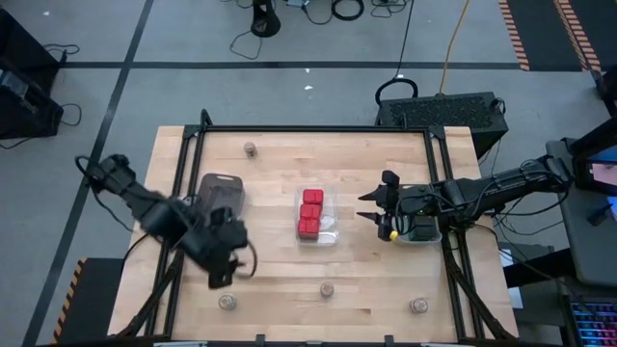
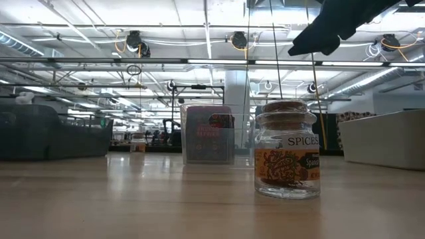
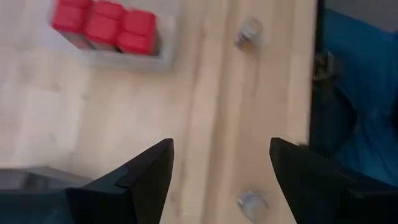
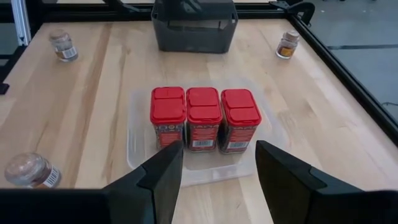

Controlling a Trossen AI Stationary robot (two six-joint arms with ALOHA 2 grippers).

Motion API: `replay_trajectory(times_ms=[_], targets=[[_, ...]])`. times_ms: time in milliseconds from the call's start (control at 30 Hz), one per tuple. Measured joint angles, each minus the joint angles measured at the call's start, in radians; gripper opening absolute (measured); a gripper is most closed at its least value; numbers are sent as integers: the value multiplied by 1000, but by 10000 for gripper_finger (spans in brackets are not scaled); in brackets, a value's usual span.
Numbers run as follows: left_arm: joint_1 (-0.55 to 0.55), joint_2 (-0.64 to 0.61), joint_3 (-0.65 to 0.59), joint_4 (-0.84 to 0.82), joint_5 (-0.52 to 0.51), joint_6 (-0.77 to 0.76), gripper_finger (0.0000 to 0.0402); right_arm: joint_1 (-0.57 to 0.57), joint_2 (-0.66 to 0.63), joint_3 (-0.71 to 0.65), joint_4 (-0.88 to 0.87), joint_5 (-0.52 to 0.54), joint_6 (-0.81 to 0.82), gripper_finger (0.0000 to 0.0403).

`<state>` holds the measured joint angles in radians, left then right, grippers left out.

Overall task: Sort spices by type
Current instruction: Put the brown seasoning bottle into the black bin

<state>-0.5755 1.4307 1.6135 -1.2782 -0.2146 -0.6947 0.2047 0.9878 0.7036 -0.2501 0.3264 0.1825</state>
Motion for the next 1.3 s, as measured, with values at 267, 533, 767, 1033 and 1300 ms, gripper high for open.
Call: replay_trajectory(times_ms=[267,533,767,1033,1300], targets=[[-206,76,0,-78,-83,-221,272,0,26,0,6,-2,17,185],[-299,209,-1,-96,-90,-268,272,0,81,0,64,-19,-14,185],[-321,303,-2,-107,-71,-267,272,0,110,0,89,-19,-15,185],[-347,254,-68,-119,-116,-322,272,0,160,0,268,-180,-82,185],[-364,198,-288,74,-49,-389,272,0,193,0,345,-229,-123,185]])
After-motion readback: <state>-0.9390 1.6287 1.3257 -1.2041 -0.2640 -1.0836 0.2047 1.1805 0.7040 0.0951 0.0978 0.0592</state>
